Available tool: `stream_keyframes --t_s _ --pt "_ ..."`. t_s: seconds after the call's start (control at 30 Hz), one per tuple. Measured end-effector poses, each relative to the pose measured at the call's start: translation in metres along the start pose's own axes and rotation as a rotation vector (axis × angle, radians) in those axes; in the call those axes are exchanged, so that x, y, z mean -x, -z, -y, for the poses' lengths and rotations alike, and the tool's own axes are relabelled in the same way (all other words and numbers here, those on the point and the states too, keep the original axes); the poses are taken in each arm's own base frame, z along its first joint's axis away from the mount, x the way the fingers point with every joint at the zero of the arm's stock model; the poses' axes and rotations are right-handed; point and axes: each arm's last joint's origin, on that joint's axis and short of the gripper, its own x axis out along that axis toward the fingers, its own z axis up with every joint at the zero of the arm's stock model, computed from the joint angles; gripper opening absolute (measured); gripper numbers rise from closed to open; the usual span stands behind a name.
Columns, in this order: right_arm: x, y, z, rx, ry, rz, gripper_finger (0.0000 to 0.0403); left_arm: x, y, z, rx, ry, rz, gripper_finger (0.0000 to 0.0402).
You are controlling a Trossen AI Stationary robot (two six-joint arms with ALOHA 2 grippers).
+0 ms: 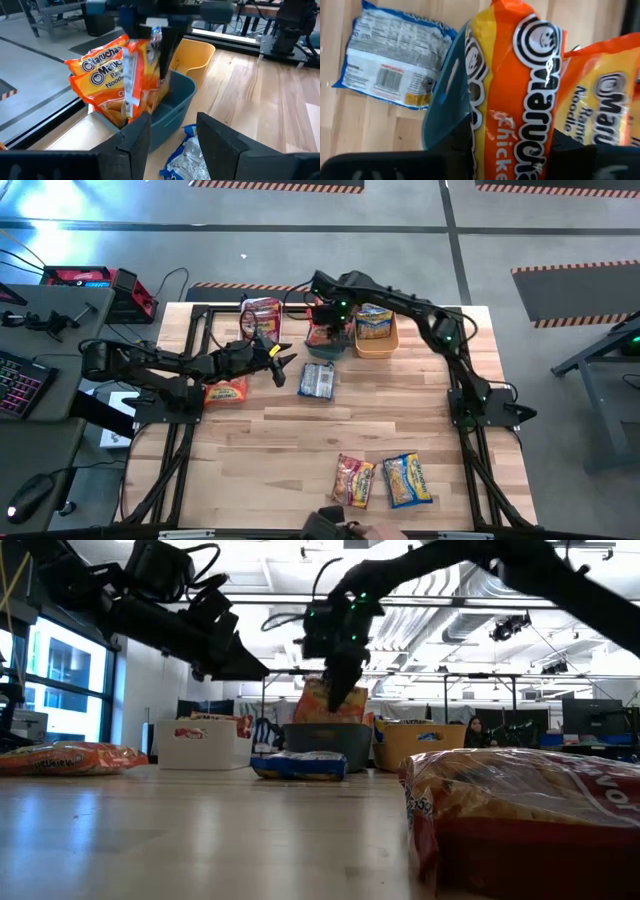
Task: Sort Maruchan noodles
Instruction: Put the orange noodle pack into the blue bin
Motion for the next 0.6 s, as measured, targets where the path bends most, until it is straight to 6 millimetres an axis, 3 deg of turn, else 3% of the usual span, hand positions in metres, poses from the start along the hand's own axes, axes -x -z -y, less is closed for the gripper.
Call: stream_keyframes --t_s 0.27,0.6 --pt "-0.031 -0.002 0.017 -0.011 0.011 -0.105 0.0094 0.000 0.002 0.000 -0.005 -0.002 -0.024 0.0145" --pt "-0.039 0.001 0.023 -0.063 0.054 -0.119 0.0094 0.000 0.002 0.000 -0.005 -0.002 -0.025 0.0145"
